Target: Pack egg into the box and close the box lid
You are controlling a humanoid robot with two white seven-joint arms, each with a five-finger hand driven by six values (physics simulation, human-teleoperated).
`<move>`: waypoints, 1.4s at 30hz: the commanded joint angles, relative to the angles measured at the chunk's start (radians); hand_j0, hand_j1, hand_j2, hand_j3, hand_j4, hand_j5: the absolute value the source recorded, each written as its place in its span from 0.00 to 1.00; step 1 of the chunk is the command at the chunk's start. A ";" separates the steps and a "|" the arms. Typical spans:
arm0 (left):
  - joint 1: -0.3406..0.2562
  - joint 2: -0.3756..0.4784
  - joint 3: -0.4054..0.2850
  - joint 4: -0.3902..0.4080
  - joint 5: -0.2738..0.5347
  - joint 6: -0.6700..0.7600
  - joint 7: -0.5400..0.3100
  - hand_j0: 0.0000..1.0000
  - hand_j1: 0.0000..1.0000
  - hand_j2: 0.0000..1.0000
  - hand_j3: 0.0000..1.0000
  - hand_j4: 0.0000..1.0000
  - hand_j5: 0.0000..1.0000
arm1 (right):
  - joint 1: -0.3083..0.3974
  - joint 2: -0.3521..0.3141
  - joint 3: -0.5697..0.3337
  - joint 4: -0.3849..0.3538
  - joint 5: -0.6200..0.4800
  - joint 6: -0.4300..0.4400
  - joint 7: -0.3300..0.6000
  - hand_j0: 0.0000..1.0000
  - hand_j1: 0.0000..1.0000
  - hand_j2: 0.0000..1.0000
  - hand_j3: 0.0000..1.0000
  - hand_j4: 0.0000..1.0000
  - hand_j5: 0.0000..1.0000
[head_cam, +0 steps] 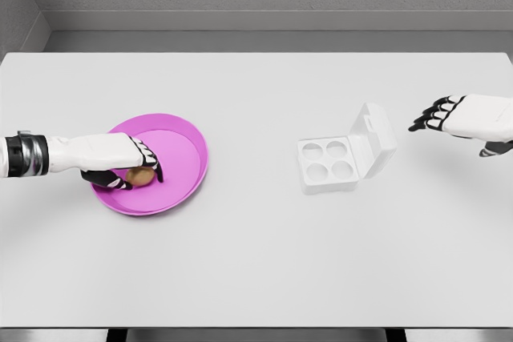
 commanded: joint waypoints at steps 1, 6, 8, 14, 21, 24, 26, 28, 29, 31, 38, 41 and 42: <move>0.000 0.000 0.001 0.000 0.003 0.001 0.000 0.51 0.51 0.51 0.51 0.51 0.51 | 0.002 -0.001 0.000 0.006 -0.007 0.002 0.000 1.00 1.00 1.00 1.00 1.00 1.00; -0.002 -0.001 0.000 0.000 0.003 0.001 0.000 0.48 0.48 0.48 0.48 0.48 0.48 | 0.000 -0.012 0.012 0.006 -0.007 0.002 0.000 1.00 1.00 1.00 1.00 1.00 1.00; -0.003 0.000 0.000 0.000 0.003 0.001 0.000 0.47 0.47 0.47 0.47 0.47 0.47 | 0.000 -0.012 0.032 0.006 -0.007 0.002 0.000 1.00 1.00 1.00 1.00 1.00 1.00; -0.017 -0.012 0.003 -0.016 0.003 0.001 0.003 0.45 0.45 0.45 0.45 0.45 0.45 | -0.002 -0.012 0.032 0.006 -0.006 0.002 0.000 1.00 1.00 1.00 1.00 1.00 1.00; -0.055 -0.097 0.009 -0.016 0.006 0.001 0.005 0.41 0.41 0.41 0.41 0.41 0.41 | 0.000 -0.012 0.032 0.006 -0.006 0.002 0.000 1.00 1.00 1.00 1.00 1.00 1.00; -0.069 -0.123 0.009 -0.016 0.006 0.001 0.005 0.39 0.39 0.39 0.39 0.39 0.39 | -0.002 -0.012 0.032 0.006 -0.006 0.002 0.000 1.00 1.00 1.00 1.00 1.00 1.00; -0.080 -0.159 0.009 -0.012 0.006 0.001 0.005 0.39 0.39 0.39 0.39 0.39 0.39 | -0.002 -0.012 0.032 0.006 -0.006 0.002 0.000 1.00 1.00 1.00 1.00 1.00 1.00; -0.083 -0.175 0.009 -0.012 0.006 0.001 0.003 0.39 0.39 0.39 0.39 0.39 0.39 | -0.002 -0.012 0.032 0.006 -0.006 0.002 0.000 1.00 1.00 1.00 1.00 1.00 1.00; -0.084 -0.186 0.009 -0.012 0.006 0.001 0.005 0.39 0.39 0.39 0.39 0.39 0.39 | -0.002 -0.012 0.032 0.006 -0.006 0.002 0.000 1.00 1.00 1.00 1.00 1.00 1.00; -0.095 -0.202 0.009 -0.012 0.006 0.001 0.005 0.39 0.39 0.39 0.39 0.39 0.39 | -0.002 -0.012 0.032 0.006 -0.006 0.002 0.000 1.00 1.00 1.00 1.00 1.00 1.00; -0.104 -0.261 0.007 -0.011 0.004 0.001 0.003 0.38 0.38 0.38 0.38 0.38 0.38 | -0.002 -0.012 0.032 0.006 -0.004 0.002 0.000 1.00 1.00 1.00 1.00 1.00 1.00; -0.110 -0.288 0.007 -0.009 0.003 0.001 0.003 0.38 0.38 0.38 0.38 0.38 0.38 | 0.000 -0.012 0.032 0.006 -0.004 0.002 0.000 1.00 1.00 1.00 1.00 1.00 1.00; -0.112 -0.291 0.007 -0.009 0.003 0.001 0.003 0.38 0.38 0.38 0.38 0.38 0.38 | -0.002 -0.012 0.031 0.006 -0.004 0.002 0.000 1.00 1.00 1.00 1.00 1.00 1.00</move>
